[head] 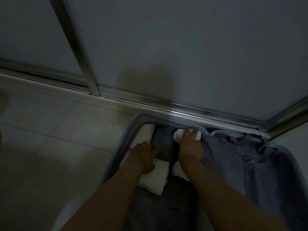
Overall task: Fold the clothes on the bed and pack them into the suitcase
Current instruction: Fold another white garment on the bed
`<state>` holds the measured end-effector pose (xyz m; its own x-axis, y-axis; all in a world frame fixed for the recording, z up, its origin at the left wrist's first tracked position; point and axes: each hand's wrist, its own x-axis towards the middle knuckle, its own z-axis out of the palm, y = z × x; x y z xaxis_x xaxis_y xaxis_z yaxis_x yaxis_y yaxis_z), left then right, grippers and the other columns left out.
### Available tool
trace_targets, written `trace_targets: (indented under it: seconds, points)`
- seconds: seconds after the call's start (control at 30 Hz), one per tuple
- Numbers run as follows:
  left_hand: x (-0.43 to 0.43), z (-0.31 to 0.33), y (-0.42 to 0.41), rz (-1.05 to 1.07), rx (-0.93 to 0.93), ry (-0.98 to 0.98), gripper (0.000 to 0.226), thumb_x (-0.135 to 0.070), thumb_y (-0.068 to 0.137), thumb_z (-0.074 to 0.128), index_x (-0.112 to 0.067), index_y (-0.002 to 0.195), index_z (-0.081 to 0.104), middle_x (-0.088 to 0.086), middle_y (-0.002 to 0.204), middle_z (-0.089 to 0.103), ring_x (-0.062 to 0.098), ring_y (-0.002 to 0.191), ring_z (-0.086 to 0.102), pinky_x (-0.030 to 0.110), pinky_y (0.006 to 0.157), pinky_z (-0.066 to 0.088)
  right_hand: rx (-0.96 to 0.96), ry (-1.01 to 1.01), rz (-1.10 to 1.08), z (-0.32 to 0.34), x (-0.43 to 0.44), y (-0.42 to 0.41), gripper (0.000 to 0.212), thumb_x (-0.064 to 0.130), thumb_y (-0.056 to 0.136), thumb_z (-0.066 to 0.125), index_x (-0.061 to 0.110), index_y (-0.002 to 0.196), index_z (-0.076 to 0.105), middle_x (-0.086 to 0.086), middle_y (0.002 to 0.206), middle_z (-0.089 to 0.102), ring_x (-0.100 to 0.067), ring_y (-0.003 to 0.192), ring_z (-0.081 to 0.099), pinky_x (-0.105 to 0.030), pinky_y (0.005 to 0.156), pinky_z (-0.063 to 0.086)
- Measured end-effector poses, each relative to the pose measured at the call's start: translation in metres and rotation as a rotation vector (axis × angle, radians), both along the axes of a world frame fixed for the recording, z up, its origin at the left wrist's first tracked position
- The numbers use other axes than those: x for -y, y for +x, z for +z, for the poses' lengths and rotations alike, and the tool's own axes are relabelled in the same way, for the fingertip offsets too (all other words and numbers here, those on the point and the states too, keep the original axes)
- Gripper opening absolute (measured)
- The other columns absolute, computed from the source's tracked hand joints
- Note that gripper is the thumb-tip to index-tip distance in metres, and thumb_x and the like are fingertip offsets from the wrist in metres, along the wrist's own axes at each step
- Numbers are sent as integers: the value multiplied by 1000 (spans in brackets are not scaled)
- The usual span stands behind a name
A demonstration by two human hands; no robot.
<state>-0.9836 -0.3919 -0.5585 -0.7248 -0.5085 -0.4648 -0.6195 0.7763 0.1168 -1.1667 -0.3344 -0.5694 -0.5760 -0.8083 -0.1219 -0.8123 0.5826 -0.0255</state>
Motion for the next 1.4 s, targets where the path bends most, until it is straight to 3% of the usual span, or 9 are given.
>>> trace_targets:
  seconds: [0.17, 0.27, 0.4, 0.6, 0.8, 0.87, 1.0, 1.23, 1.4]
  points:
    - [-1, -1, -22, -24, 132, -48, 63, -46, 96, 45, -34, 152, 20, 12, 157, 18, 33, 142, 15, 45, 114, 15, -74, 272, 24, -3, 17, 13, 68, 30, 102, 33, -3, 151, 1, -32, 155, 6, -46, 141, 17, -54, 110, 24]
    - [3, -6, -22, -17, 66, -45, 56, -42, 95, 46, -30, 148, 33, 13, 154, 25, 31, 139, 20, 41, 114, 17, -40, 115, 175, -15, 11, 15, 68, 35, 89, 49, 9, 149, 30, -29, 150, 27, -44, 138, 28, -61, 110, 9]
    - [4, -21, -15, -38, -39, -32, 52, -35, 97, 44, -23, 147, 36, 9, 161, 9, 28, 146, 9, 40, 119, 9, -87, 169, 540, -17, 12, 3, 40, 21, 88, 56, 11, 127, 58, -21, 137, 44, -40, 124, 42, -52, 102, 35]
    - [0, -26, -26, -34, -43, 42, 55, -38, 101, 38, -18, 150, 26, 7, 162, 6, 26, 144, 20, 36, 117, 15, -305, 523, 287, -14, 35, -9, 47, 24, 99, 42, -2, 139, 40, -28, 138, 41, -43, 124, 39, -51, 96, 40]
    - [-2, -34, -32, 28, -116, -48, 61, -49, 98, 11, -21, 150, 27, 9, 150, 36, 28, 124, 46, 35, 101, 34, 1, -199, 320, -23, 32, -8, 9, 6, 79, 63, 0, 72, 67, -20, 81, 68, -33, 83, 65, -36, 87, 49]
    - [0, -33, -31, 37, -144, -58, 70, -47, 87, 11, -17, 139, 48, 12, 130, 56, 31, 105, 58, 35, 90, 45, 115, -484, 242, -25, 8, -7, 26, 10, 79, 48, -1, 85, 71, -22, 94, 70, -36, 92, 67, -41, 93, 51]
    - [-3, -50, -26, 67, -154, -27, 58, -48, 80, 39, -16, 119, 67, 16, 116, 66, 36, 98, 66, 42, 81, 56, 48, -191, 286, -45, -31, 12, 71, 39, 76, 39, 4, 136, 52, -20, 148, 41, -41, 140, 32, -61, 115, 10]
    - [-3, -46, -18, 48, -128, -26, 66, -56, 73, 38, -22, 123, 66, 13, 127, 63, 33, 109, 65, 45, 88, 52, -176, 282, 416, -52, -37, 17, 88, 41, 95, 43, 0, 151, -13, -24, 156, -22, -46, 141, -23, -69, 110, -10]
    - [-6, -54, -18, 14, -116, -64, 64, -48, 100, 35, -29, 154, 7, 9, 162, -3, 27, 149, 3, 37, 119, 0, 108, 239, 381, -47, -12, 9, 107, 35, 78, 61, 3, 152, -9, -17, 158, -19, -37, 145, -21, -61, 110, -18]
